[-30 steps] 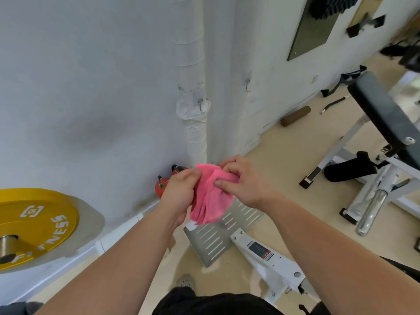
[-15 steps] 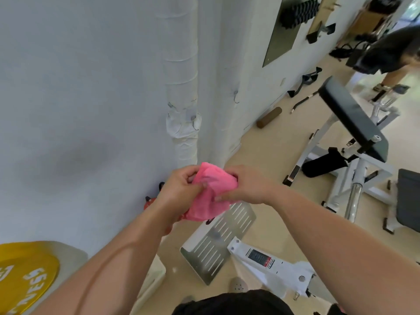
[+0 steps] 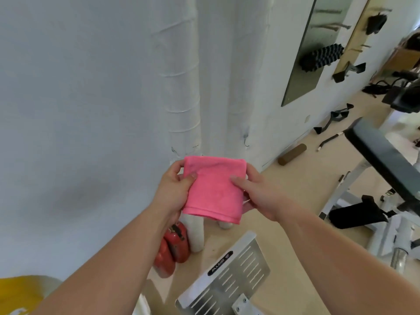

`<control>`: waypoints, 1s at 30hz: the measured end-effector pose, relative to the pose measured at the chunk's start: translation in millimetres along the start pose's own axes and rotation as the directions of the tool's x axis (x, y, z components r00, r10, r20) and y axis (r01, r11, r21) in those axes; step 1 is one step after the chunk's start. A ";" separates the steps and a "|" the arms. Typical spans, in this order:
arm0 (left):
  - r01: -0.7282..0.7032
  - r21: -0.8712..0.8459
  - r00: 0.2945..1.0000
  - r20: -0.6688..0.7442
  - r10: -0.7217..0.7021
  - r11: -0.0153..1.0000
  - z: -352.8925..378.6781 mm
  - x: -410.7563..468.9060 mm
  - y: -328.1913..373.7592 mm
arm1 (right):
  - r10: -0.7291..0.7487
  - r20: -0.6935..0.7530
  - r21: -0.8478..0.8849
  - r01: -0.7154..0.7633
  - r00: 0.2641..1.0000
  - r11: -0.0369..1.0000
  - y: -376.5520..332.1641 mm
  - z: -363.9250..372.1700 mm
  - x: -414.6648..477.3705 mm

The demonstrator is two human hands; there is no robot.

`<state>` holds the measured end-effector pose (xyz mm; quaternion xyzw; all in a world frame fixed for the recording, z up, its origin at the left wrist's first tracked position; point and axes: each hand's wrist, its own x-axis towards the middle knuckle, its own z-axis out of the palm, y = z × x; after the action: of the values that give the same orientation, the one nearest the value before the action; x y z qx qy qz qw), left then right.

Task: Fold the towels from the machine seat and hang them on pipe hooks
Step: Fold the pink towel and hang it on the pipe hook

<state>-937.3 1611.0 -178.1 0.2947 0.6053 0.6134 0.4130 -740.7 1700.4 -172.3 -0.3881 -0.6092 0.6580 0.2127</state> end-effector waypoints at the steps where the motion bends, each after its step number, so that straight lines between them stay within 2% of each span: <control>1: -0.016 -0.018 1.000 -0.021 0.016 1.000 7.3 6.8 7.6 | -0.022 0.057 0.019 0.021 0.998 1.000 -7.6 -11.4 5.8; 5: -0.079 -0.044 0.996 0.044 0.081 0.996 28.8 25.8 37.6 | -0.143 0.076 0.112 0.134 0.987 0.985 -38.5 -46.4 32.0; 10: -0.268 -0.036 0.963 0.013 0.268 0.963 33.7 36.2 71.0 | -0.267 0.090 0.288 0.232 0.959 0.929 -78.2 -60.1 50.6; 15: -0.296 -0.042 0.939 0.168 0.299 0.954 11.8 52.2 93.1 | -0.260 0.100 0.428 0.195 0.960 0.883 -100.1 -57.1 65.5; 17: -0.230 -0.065 0.945 0.223 0.239 0.971 -0.3 58.9 95.2 | -0.234 0.043 0.334 0.207 0.971 0.920 -101.5 -49.0 68.9; 19: -0.208 -0.045 0.950 0.231 0.212 0.977 -9.0 62.3 93.0 | -0.272 -0.034 0.121 0.274 0.962 0.954 -101.3 -36.3 71.0; 22: -0.295 0.084 0.946 0.167 0.279 0.952 -16.7 65.9 87.1 | -0.363 -0.101 -0.046 0.360 0.926 0.932 -103.4 -18.0 72.0; 24: -0.287 0.128 0.951 0.160 0.266 0.949 -21.2 67.9 87.1 | -0.382 -0.139 -0.038 0.381 0.914 0.924 -105.7 -8.7 72.2; 27: -0.178 0.181 0.972 0.185 0.144 0.967 -28.6 70.4 86.6 | -0.389 -0.164 0.016 0.396 0.907 0.918 -109.3 2.0 71.2; 30: -0.142 0.176 0.968 0.229 0.099 0.974 -32.6 72.9 85.2 | -0.400 -0.162 0.068 0.415 0.902 0.907 -112.6 7.6 70.4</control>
<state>-1013.5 1663.9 -107.3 0.4351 0.5930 0.5403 0.4088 -811.1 1767.4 -81.5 -0.2874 -0.6260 0.5988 0.4086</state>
